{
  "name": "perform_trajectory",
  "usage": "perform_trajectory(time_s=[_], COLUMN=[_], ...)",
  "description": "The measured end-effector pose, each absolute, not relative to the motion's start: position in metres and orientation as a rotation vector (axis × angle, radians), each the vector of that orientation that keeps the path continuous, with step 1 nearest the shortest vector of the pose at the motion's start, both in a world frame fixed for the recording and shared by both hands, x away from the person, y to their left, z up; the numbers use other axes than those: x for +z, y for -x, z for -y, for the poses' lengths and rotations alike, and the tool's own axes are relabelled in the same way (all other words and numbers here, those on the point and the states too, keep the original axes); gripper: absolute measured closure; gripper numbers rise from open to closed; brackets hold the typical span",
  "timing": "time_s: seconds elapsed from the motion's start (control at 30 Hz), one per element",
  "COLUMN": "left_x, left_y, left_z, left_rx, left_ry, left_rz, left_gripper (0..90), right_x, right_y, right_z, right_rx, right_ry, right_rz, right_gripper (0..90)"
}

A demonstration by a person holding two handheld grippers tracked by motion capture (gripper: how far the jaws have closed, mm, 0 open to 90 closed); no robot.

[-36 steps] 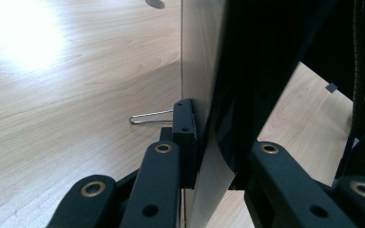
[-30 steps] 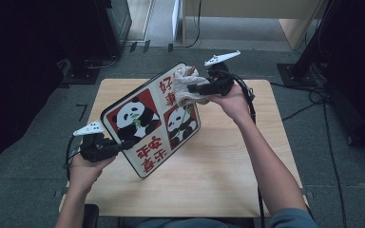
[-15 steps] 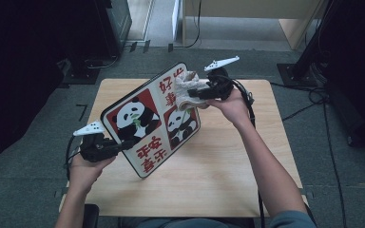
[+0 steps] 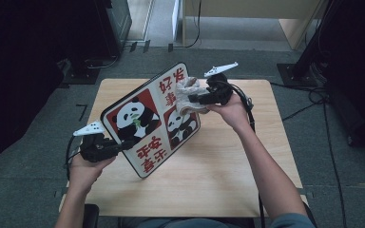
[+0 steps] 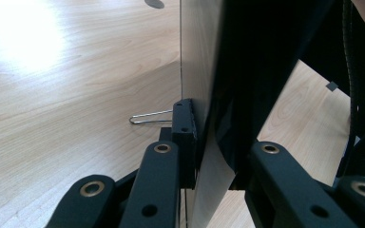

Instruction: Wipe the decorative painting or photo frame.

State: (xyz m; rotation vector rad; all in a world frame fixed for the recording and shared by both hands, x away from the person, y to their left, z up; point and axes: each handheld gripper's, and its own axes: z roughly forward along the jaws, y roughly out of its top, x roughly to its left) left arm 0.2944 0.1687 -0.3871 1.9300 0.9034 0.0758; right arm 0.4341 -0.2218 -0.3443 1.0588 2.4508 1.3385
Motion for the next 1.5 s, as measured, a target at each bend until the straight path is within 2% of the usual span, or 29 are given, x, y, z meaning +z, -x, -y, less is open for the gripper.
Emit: perform_trajectory(time_s=[1.5], left_x=[-0.388], left_y=[-0.294], left_z=[-0.169], left_rx=[0.083], left_ry=[-1.921], left_rz=[-0.898], left_gripper=[79.8], right_x=[-0.406], right_y=[-0.422], right_z=[0.234], right_rx=[1.316], right_ry=[-1.107], right_rz=[-2.483], right_gripper=[56.0])
